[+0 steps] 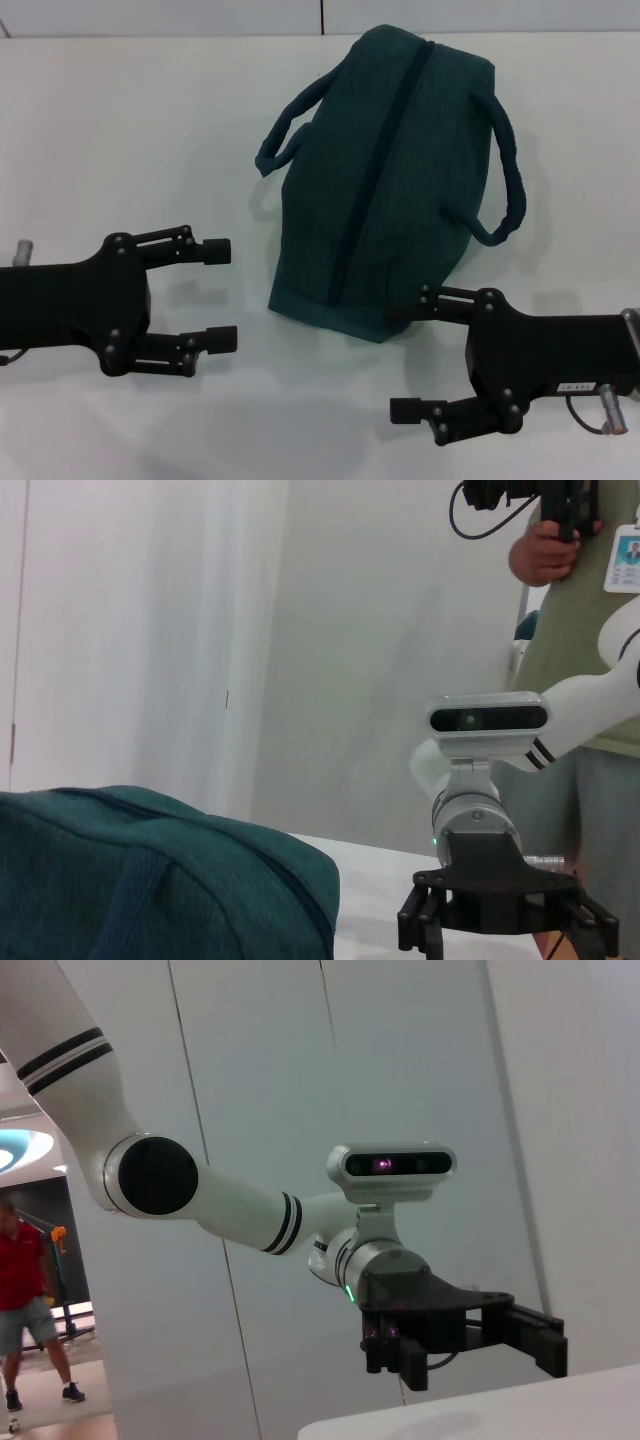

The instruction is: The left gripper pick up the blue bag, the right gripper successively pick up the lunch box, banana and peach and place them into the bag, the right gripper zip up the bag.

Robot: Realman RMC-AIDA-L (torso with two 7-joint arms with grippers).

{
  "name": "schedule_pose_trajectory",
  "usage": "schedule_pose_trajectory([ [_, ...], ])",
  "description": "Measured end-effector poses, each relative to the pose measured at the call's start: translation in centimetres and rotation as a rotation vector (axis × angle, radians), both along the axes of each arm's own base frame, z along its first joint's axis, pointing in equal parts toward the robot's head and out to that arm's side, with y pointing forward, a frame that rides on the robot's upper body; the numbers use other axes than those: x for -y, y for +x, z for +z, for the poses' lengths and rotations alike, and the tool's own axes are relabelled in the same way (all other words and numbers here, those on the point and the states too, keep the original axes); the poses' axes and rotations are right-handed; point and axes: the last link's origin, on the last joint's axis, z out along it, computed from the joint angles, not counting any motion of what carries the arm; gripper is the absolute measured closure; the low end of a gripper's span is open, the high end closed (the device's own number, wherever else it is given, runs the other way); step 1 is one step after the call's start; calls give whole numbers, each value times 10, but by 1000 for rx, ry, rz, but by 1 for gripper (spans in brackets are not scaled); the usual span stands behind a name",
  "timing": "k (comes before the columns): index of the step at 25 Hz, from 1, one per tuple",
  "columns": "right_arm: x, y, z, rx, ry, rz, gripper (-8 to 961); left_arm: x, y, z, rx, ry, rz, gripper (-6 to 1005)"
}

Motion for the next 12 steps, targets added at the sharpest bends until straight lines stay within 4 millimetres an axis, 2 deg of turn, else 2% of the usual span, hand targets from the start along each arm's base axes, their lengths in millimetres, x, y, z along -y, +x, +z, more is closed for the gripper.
schedule_pose_trajectory([
  [12,2,1,0,-5,-5,-5,76,4,-1,-1,3,-11,3,136],
])
